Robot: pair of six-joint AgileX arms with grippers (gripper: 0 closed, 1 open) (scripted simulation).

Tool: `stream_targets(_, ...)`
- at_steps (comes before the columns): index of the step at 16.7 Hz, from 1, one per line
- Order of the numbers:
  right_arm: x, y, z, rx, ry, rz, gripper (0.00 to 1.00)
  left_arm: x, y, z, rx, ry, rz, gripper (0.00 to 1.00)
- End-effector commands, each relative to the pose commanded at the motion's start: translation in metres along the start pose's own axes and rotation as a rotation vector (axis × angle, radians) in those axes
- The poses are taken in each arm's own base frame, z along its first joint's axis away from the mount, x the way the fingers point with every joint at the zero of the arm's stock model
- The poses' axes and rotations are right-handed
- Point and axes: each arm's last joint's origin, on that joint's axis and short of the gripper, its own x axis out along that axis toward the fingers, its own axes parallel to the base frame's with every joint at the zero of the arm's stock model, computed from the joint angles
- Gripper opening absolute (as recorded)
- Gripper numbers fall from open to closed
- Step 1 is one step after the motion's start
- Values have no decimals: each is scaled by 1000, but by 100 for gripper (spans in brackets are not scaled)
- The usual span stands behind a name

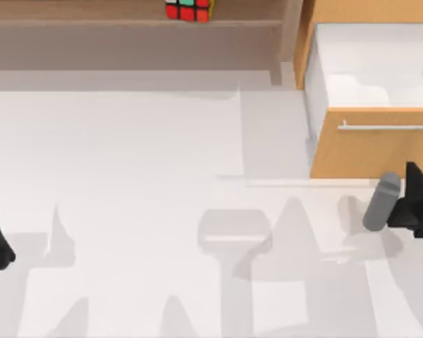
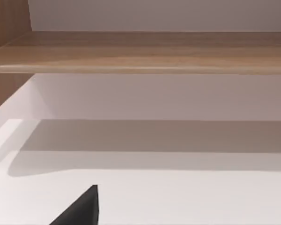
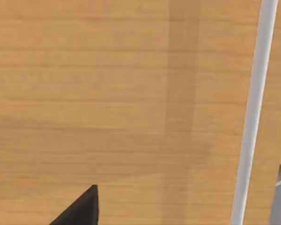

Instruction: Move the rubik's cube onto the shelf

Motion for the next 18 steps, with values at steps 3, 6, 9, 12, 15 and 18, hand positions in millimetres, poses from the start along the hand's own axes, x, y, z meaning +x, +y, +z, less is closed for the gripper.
stream_targets(3, 0, 4, 0, -6, -1, 17, 100, 0, 0, 0, 0, 0, 0, 100)
stream_targets(6, 8, 1, 1, 1, 0, -1, 100, 0, 0, 0, 0, 0, 0, 100)
stream_targets(9, 17, 1, 0, 0, 0, 0, 100, 0, 0, 0, 0, 0, 0, 100)
stream_targets(12, 24, 0, 0, 0, 0, 0, 100, 0, 0, 0, 0, 0, 0, 100)
stream_targets(15, 25, 0, 0, 0, 0, 0, 100, 0, 0, 0, 0, 0, 0, 100)
stream_targets(18, 25, 0, 0, 0, 0, 0, 85, 0, 0, 0, 0, 0, 0, 100)
